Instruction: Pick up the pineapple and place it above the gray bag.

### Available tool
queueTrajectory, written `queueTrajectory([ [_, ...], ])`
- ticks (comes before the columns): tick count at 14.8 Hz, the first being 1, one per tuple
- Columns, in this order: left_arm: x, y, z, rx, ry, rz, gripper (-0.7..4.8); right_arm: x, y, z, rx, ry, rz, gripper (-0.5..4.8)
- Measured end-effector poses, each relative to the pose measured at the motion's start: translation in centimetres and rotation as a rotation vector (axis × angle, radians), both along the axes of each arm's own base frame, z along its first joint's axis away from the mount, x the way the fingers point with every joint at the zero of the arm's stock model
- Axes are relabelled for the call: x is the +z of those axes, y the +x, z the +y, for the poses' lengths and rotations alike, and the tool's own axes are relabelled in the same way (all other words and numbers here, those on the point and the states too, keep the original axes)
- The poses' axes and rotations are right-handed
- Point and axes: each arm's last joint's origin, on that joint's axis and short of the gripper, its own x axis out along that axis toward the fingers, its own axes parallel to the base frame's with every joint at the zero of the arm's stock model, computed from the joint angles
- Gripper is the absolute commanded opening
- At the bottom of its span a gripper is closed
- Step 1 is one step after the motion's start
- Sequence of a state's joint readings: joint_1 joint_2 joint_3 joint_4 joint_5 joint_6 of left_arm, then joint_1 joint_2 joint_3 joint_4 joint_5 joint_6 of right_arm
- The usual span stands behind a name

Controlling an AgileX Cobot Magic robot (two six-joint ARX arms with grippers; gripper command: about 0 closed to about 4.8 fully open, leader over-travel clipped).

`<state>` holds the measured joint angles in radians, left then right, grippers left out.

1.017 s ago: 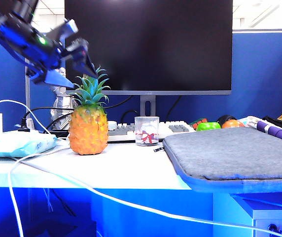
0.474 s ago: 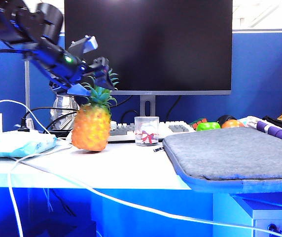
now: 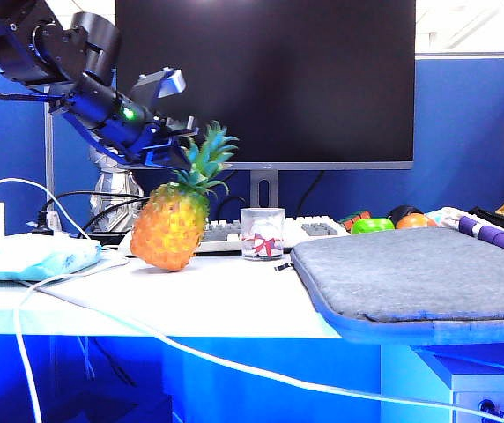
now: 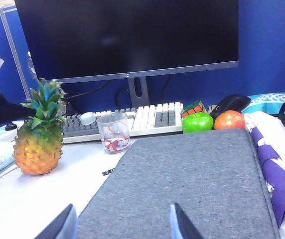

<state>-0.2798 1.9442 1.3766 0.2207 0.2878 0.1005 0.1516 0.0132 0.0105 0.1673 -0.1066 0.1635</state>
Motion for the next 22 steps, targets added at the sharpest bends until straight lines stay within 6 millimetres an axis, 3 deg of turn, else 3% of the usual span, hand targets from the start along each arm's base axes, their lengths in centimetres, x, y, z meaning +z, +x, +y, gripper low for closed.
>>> queueTrajectory([
  [6, 0.6, 0.4, -0.2, -0.052, -0.053, 0.034, -0.05, -0.4, 0.1, 0.0, 0.0, -0.006, 0.04, 2.53],
  [9, 4.4, 1.1, -1.4, -0.125, -0.089, 0.006, -0.05, -0.6, 0.1, 0.0, 0.0, -0.01, 0.066, 2.52],
  [12, 9.5, 0.4, -4.7, -0.23, -0.129, -0.096, -0.05, -0.7, 0.1, 0.0, 0.0, -0.011, 0.071, 2.53],
  [15, 11.5, -2.2, -10.0, -0.386, -0.161, -0.135, -0.05, -0.7, 0.1, 0.0, 0.001, -0.011, 0.071, 2.53],
  [17, 12.1, -3.7, -12.6, -0.458, -0.219, -0.156, -0.05, -0.7, 0.1, 0.0, 0.001, -0.011, 0.072, 2.53],
  [19, 11.9, -3.6, -13.3, -0.464, -0.274, -0.151, -0.05, -0.7, 0.1, 0.0, 0.0, -0.011, 0.073, 2.53],
  [22, 8.5, -1.9, -14.6, -0.458, -0.362, -0.048, -0.05, -0.7, 0.1, 0.0, 0.0, -0.011, 0.074, 2.53],
])
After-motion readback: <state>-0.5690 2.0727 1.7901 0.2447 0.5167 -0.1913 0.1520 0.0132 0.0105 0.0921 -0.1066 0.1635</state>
